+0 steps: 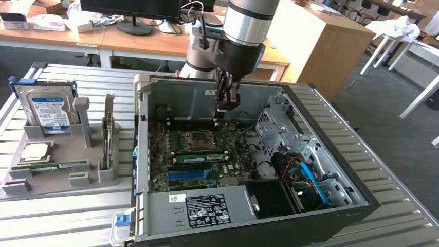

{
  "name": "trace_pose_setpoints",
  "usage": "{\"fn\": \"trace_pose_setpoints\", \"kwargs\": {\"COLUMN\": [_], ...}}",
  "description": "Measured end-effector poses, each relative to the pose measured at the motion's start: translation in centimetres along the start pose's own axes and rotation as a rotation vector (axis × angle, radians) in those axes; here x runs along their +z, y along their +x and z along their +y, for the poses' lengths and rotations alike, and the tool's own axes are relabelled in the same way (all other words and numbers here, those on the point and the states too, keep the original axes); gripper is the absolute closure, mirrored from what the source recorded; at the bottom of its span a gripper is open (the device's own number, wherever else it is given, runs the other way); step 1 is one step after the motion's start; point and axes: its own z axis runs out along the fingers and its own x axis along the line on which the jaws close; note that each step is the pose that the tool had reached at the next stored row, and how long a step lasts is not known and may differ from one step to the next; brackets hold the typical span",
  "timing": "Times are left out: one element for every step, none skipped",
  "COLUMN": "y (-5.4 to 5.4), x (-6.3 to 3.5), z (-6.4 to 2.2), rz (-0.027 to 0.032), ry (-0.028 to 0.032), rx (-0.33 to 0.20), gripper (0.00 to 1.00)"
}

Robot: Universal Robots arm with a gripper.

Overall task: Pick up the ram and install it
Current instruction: 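Press down the ram until it locks into place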

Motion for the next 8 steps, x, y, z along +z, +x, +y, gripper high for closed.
{"fn": "trace_pose_setpoints", "kwargs": {"y": [0.0,0.0,0.0,0.0,0.0,0.0,0.0,0.0], "x": [0.0,0.0,0.01,0.01,0.02,0.02,0.03,0.04], "z": [0.0,0.0,0.0,0.0,0.0,0.0,0.0,0.0], "rz": [-0.0002,-0.0005,-0.0008,-0.0011,-0.0014,-0.0017,-0.002,-0.0024], "ry": [0.0,0.0,0.0,-0.0001,-0.0001,-0.0001,-0.0001,-0.0001], "rx": [0.012,0.025,0.038,0.052,0.066,0.081,0.096,0.11], "gripper": [0.9,0.9,0.9,0.9,0.9,0.9,0.9,0.9]}}
